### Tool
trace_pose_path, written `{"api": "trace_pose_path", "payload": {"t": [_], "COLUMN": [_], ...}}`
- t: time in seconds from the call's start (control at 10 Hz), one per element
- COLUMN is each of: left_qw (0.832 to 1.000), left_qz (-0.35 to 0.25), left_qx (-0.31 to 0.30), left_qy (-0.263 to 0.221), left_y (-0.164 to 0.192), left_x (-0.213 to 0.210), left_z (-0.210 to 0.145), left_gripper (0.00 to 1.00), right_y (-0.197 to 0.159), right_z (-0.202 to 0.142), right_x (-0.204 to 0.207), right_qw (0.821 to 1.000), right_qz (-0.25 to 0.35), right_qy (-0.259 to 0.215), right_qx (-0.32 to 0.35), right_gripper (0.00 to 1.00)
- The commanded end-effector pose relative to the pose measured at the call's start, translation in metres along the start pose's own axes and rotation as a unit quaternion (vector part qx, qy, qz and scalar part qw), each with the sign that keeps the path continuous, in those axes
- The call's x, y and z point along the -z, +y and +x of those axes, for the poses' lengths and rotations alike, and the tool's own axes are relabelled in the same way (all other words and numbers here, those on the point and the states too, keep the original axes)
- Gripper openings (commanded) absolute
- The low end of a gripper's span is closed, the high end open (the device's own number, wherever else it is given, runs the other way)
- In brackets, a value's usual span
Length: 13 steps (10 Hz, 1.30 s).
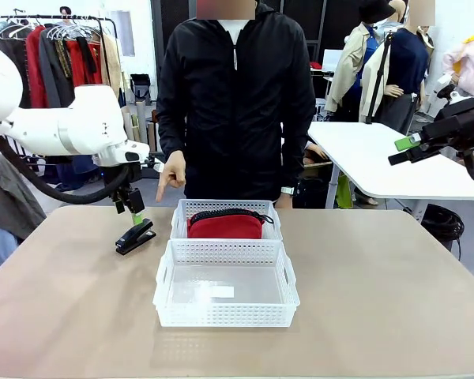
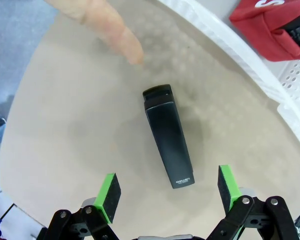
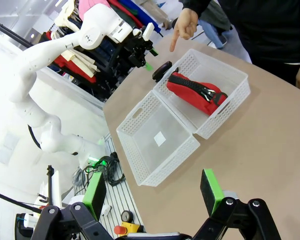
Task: Distribute items into two baskets.
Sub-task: Pick up the Stapler that the person points to.
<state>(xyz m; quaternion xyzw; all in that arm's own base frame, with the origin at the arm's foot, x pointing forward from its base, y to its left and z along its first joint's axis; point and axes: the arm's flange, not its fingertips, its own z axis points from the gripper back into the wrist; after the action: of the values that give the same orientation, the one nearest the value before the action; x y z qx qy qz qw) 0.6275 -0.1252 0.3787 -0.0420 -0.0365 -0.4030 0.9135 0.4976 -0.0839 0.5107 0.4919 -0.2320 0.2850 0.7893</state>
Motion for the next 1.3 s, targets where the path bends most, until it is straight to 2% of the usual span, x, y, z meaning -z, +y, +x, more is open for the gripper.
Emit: {"api": "trace_pose_path", "payload": {"t": [0.0, 0.7, 1.1, 1.2], "left_qw": [1.0, 0.999, 0.999, 0.999], "left_qz": [0.007, 0.021, 0.015, 0.013], "left_qx": [-0.004, 0.008, 0.013, 0.015], "left_qy": [0.012, 0.034, 0.04, 0.037], "left_y": [-0.002, -0.006, -0.008, -0.008], "left_x": [0.014, 0.057, 0.066, 0.066], "left_z": [-0.001, -0.002, -0.002, -0.003], "left_gripper": [1.0, 1.0, 1.0, 0.81], "right_y": [0.001, 0.001, 0.001, 0.001], "right_z": [0.0, 0.0, 0.0, 0.0], "right_x": [0.0, 0.0, 0.0, 0.0], "right_qw": [1.0, 1.0, 1.0, 1.0], "right_qz": [0.0, 0.0, 0.0, 0.0], "right_qy": [0.0, 0.0, 0.0, 0.0], "right_qx": [0.0, 0.0, 0.0, 0.0], "right_gripper": [1.0, 1.0, 1.0, 1.0]}}
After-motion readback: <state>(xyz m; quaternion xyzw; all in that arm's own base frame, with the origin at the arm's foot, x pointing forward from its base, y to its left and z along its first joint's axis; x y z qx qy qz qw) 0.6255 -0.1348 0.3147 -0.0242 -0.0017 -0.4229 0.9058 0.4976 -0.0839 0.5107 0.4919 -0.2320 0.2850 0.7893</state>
